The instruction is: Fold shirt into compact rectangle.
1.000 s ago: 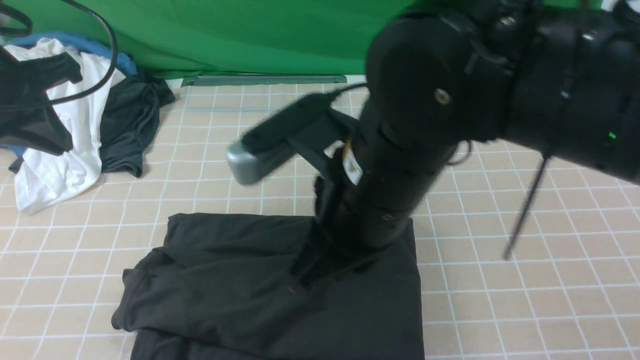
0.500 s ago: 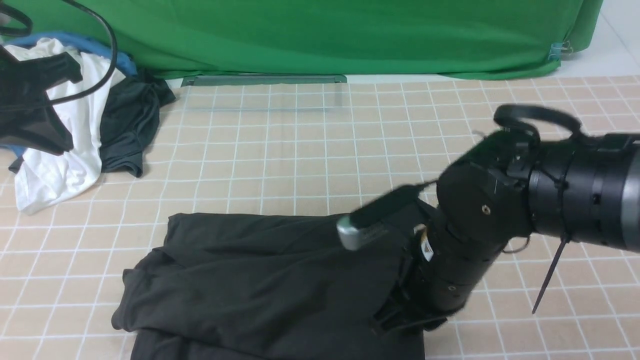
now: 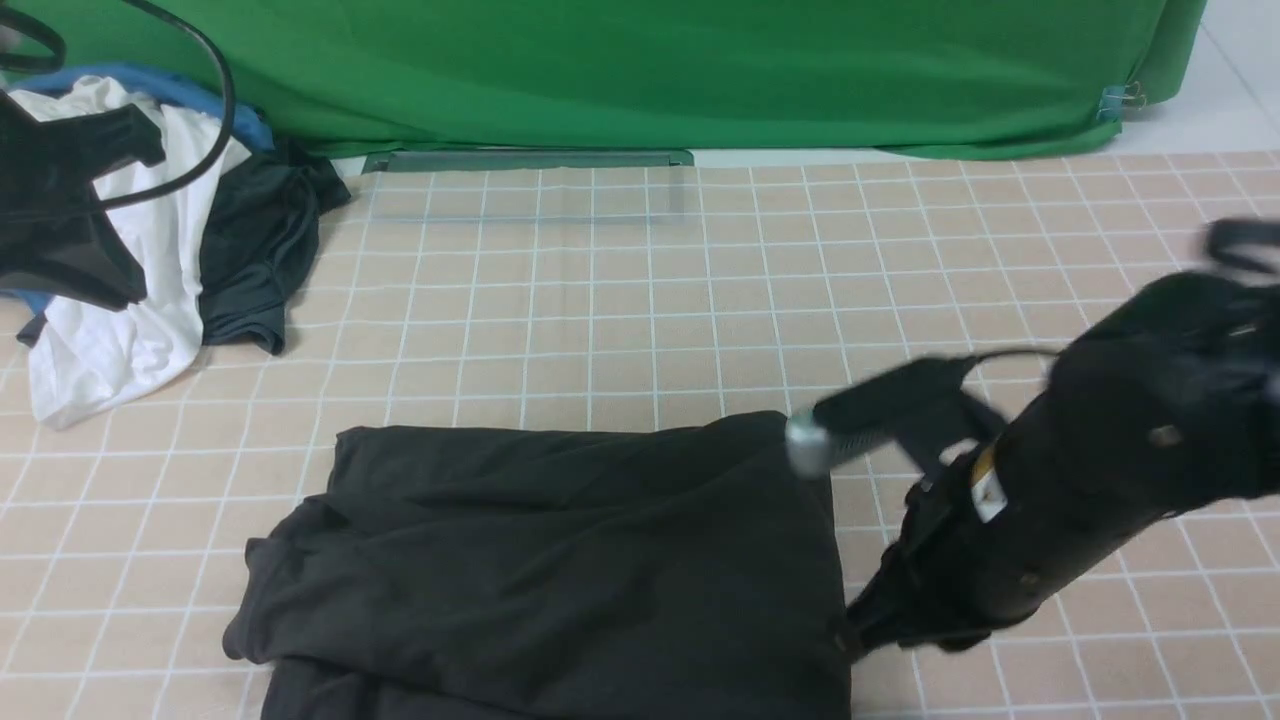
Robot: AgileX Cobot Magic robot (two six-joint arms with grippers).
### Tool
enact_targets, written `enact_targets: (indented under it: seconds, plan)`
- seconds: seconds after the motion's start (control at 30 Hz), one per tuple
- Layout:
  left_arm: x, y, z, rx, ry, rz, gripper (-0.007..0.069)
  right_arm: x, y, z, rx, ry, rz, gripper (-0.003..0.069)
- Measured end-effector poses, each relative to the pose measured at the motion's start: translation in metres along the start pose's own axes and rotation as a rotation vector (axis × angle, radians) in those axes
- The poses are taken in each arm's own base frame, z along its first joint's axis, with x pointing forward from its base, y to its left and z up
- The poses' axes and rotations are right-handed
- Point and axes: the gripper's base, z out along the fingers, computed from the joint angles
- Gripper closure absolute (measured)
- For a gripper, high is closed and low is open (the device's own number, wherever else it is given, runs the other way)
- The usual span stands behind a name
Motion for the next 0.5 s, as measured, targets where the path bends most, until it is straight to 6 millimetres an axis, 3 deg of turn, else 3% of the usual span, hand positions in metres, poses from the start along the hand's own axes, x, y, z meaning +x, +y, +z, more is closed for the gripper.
enact_targets:
  seconds: [0.1,0.2,0.27,0.37,0.5]
  plan:
    - [0.0,0.0,0.0,0.0,0.0,0.0,0.061,0.001,0.008,-0.024,-0.108,-0.093,0.058,0.0632]
    - [0.0,0.0,0.0,0.0,-0.003,0.0,0.061,-0.001,0.024,-0.024,-0.199,-0.137,0.06,0.0632]
    - [0.0,0.0,0.0,0.0,-0.005,0.0,0.061,-0.002,0.037,-0.016,-0.231,-0.144,0.04,0.0632]
    - [0.0,0.0,0.0,0.0,-0.005,0.0,0.061,-0.003,0.054,0.012,-0.232,-0.102,0.016,0.0632]
    - [0.0,0.0,0.0,0.0,-0.005,0.0,0.061,-0.002,0.05,0.056,-0.124,0.004,0.016,0.0632]
